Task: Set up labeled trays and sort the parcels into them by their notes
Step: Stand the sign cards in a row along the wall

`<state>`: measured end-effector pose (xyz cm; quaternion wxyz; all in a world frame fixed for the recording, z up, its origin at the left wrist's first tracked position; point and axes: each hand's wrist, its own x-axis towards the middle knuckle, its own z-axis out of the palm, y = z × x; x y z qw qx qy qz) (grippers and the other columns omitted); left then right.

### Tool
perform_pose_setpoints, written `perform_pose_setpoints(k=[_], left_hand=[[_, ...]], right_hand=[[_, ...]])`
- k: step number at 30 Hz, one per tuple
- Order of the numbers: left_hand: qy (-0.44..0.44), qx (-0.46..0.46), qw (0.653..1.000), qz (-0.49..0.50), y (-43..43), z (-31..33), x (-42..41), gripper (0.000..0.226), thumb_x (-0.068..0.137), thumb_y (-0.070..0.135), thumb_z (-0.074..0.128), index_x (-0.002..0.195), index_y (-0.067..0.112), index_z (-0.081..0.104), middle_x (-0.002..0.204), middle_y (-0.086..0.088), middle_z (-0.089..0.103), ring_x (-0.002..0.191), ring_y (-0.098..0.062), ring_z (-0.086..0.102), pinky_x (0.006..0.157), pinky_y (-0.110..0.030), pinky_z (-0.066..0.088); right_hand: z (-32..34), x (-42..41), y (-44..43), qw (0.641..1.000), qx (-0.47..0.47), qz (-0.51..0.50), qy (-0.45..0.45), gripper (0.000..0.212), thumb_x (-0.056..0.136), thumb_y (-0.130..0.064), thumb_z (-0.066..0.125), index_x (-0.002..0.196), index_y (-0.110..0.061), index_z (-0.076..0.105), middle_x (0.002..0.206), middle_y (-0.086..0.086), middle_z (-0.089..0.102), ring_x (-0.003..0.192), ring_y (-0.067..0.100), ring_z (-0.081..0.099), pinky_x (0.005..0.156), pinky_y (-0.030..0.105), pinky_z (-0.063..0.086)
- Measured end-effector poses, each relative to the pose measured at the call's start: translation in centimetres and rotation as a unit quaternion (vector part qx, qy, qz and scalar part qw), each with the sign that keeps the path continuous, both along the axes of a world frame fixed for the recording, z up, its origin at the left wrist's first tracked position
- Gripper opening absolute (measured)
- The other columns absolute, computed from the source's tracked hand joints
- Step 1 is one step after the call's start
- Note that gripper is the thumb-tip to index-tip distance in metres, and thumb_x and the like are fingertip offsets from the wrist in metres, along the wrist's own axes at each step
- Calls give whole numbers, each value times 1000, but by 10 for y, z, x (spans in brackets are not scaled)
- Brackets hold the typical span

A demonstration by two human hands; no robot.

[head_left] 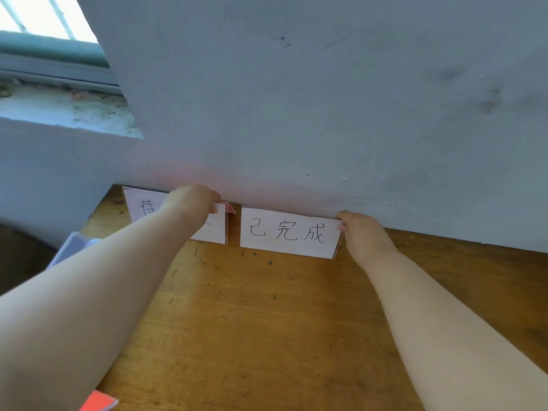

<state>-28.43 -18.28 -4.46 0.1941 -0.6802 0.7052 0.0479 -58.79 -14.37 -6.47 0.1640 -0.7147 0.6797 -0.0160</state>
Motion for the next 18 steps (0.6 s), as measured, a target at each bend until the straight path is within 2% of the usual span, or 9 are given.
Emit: perform_pose_setpoints(k=[3, 5, 7, 11, 18], left_hand=[[6, 2, 1000, 3, 4, 2, -2, 44, 98, 7, 44, 141, 16, 41, 131, -10, 56, 116, -29, 56, 91, -35, 48], [18, -11, 1000, 2, 9, 6, 0, 50, 98, 7, 45, 145, 15, 34, 139, -11, 50, 123, -30, 51, 96, -38, 48], [35, -39, 999, -6, 16, 11, 7, 52, 99, 13, 46, 148, 16, 29, 148, -8, 42, 130, -29, 46, 100, -41, 46], [51, -63, 996, -28, 38, 26, 18, 55, 102, 27, 42, 152, 21, 20, 157, 1, 26, 142, -21, 29, 110, -40, 35], [68, -84, 989, -101, 105, 63, 20, 54, 102, 36, 37, 152, 24, 20, 158, 3, 22, 146, -16, 17, 116, -34, 19]], right_hand=[[1, 1, 1, 1000, 11, -14, -4, 43, 101, -10, 36, 144, -11, 37, 134, 13, 52, 120, 26, 50, 98, 31, 40], [5, 3, 5, 1000, 14, -21, -7, 49, 103, -18, 35, 150, -14, 23, 149, 11, 37, 135, 25, 36, 111, 33, 31], [11, 6, 12, 1000, 8, -17, -4, 53, 103, -23, 34, 152, -14, 14, 157, 9, 22, 144, 23, 21, 117, 33, 19], [26, 14, 27, 1000, -16, 6, 2, 55, 104, -26, 33, 152, -12, 13, 160, 6, 14, 147, 19, 11, 118, 30, 11], [60, 47, 78, 998, -22, 54, -1, 54, 103, -26, 34, 152, -11, 16, 159, 6, 16, 146, 19, 12, 117, 31, 12]])
